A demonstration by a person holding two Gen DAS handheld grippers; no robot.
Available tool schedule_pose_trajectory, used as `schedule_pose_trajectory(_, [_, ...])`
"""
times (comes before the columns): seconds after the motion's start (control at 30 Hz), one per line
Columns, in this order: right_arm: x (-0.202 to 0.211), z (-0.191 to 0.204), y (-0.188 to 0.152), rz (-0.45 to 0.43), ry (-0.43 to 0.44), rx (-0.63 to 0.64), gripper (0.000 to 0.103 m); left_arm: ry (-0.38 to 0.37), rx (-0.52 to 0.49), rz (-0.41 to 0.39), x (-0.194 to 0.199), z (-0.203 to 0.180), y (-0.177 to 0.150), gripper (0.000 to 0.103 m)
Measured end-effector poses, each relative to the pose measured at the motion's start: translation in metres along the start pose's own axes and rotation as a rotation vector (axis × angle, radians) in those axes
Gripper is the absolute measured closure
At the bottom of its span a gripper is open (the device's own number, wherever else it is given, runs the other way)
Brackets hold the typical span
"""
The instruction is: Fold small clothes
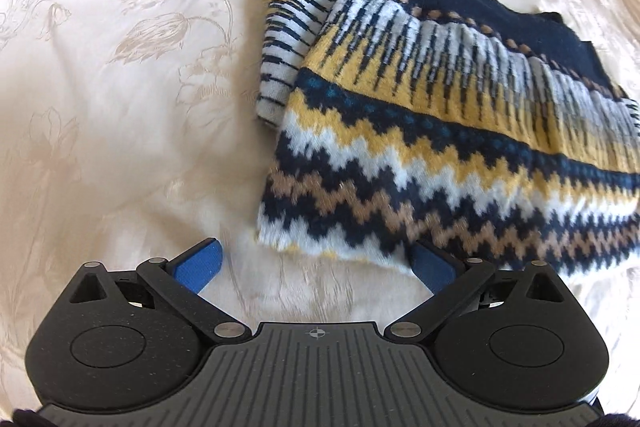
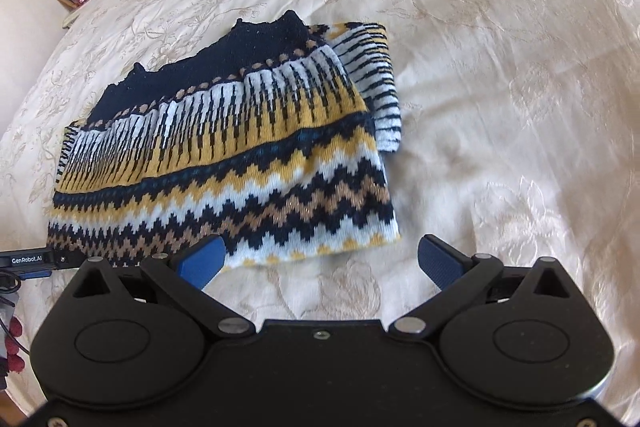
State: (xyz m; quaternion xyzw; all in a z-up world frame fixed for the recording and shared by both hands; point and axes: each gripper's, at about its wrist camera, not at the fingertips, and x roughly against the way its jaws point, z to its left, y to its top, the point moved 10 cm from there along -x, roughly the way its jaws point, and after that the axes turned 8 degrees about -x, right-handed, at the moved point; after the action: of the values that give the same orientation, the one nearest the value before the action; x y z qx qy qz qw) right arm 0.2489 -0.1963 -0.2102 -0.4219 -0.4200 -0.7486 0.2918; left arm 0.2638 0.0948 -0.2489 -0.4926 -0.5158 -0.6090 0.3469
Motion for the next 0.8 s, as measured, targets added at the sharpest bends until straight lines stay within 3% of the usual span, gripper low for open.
schedule_pose_trajectory(0.4, [0.006, 0.001, -0.031, 0.032, 0.047, -0.071, 0.001, -0.067, -0.029, -0.023, 0.034, -0.038, -0.045, 0.001])
schedule_pose_trajectory(0.8, [-0.003, -0.009, -0.032, 0.059, 0.103, -0.136, 0.001, -0.087, -0.079, -0.035, 0.042, -0.072, -0.019, 0.001])
